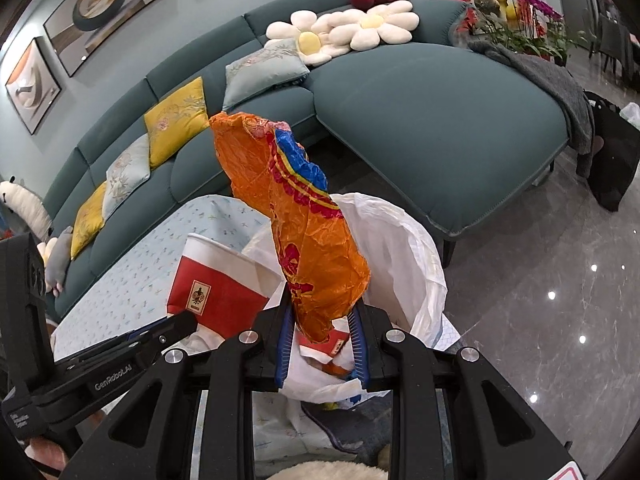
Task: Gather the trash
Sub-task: 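Open both tools to drop the cup and orange bag into the wastebasket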
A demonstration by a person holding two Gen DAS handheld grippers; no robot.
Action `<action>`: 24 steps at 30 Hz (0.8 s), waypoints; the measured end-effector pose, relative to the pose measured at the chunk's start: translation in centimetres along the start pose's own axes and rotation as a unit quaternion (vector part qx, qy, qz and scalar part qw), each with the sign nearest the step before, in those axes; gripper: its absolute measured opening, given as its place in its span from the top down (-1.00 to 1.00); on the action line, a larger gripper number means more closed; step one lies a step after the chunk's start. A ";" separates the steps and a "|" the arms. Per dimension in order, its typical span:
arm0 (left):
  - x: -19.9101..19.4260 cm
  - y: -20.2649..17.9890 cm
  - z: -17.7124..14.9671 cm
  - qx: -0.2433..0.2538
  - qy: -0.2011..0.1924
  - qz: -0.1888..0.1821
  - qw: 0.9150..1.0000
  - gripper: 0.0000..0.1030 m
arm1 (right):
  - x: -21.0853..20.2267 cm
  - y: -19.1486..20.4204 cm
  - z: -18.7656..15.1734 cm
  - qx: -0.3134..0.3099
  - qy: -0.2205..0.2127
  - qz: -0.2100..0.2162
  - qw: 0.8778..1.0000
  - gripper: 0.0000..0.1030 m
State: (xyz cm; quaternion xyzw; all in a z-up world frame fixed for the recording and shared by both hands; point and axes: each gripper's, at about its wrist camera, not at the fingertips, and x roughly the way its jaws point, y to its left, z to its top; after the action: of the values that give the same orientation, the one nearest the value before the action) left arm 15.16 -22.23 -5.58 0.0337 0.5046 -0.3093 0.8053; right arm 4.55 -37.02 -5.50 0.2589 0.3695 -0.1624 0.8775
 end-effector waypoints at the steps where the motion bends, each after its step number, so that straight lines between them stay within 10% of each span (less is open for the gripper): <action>1: 0.4 -0.1 0.2 -0.001 0.002 -0.001 1.000 0.54 | 0.1 -0.2 0.0 0.001 0.001 0.000 1.000 0.53; 24: -0.9 3.1 -0.6 -0.046 -0.022 0.057 0.997 -0.36 | 3.7 2.3 0.4 -0.023 0.029 -0.001 0.999 0.21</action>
State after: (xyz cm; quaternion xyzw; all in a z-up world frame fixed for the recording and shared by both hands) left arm 16.01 -19.09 -5.89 0.0188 0.4979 -0.2398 0.8332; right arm 8.33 -35.72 -7.20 0.2429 0.3989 -0.1476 0.8718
